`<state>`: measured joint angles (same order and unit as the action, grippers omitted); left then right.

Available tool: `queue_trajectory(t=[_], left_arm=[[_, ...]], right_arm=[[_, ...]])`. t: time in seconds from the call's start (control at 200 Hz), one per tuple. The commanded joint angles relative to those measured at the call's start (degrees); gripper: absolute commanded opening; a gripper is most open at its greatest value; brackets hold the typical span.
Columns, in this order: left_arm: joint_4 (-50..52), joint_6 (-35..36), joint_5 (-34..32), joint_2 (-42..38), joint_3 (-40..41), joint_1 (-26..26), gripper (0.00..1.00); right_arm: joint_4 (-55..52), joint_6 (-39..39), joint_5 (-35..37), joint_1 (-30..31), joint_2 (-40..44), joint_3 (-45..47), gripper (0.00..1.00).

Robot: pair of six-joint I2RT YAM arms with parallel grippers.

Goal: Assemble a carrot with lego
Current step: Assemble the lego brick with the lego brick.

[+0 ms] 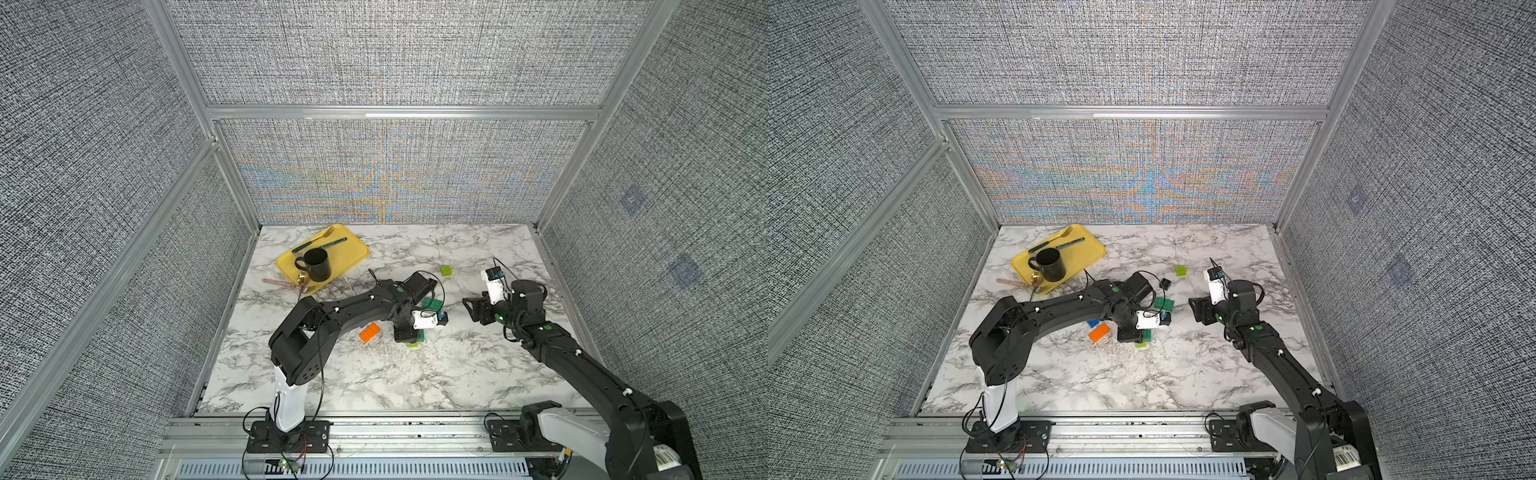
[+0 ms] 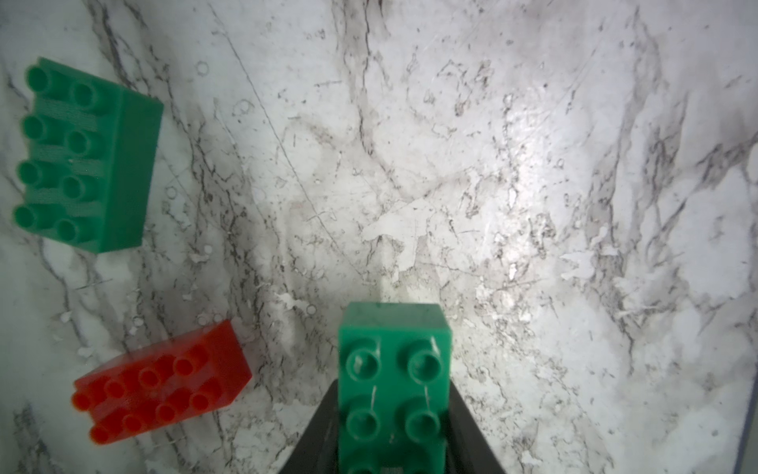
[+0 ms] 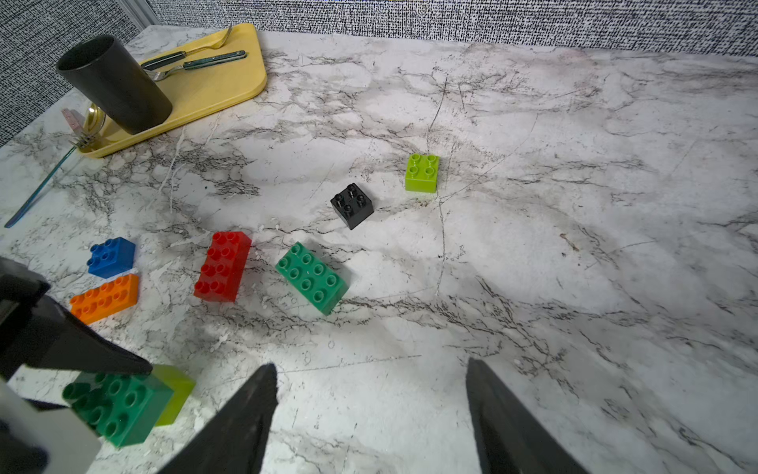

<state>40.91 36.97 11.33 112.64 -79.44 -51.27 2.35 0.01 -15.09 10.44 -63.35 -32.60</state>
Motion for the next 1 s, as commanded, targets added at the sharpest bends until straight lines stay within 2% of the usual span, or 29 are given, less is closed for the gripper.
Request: queue_trajectory(t=[0.0,0.235,0.45,0.616,0.751,0.996], left_arm=[[3.44,-1.15,-7.76,3.80,1.39,-0.74,0.17],[4.06,-1.30,-8.76,1.74,2.83,-0.60,0.14],[1.43,-1.64,-4.98,-6.72,5.52,-0.15,0.19],[0.76,-1.11,-4.23,-6.99,5.04,0.24,0.27],[-0.14,-1.23,-3.42,-7.32,4.69,0.53,0.40],[-2.20,-2.58,-3.18,-10.36,5.35,1.08,0.58]], right_arm=[[1.90,0.25,-0.02,-0.01,-0.10,-0.01,0.74],[1.43,0.25,0.24,-0.04,-0.19,-0.36,0.74],[1.85,0.25,-0.20,0.87,-1.11,-0.68,0.74],[2.63,0.21,0.01,4.15,-3.98,-1.88,0.74],[4.11,0.23,0.60,7.29,-8.16,-3.83,0.75],[8.13,1.45,-1.39,8.06,-16.92,-7.04,0.76]])
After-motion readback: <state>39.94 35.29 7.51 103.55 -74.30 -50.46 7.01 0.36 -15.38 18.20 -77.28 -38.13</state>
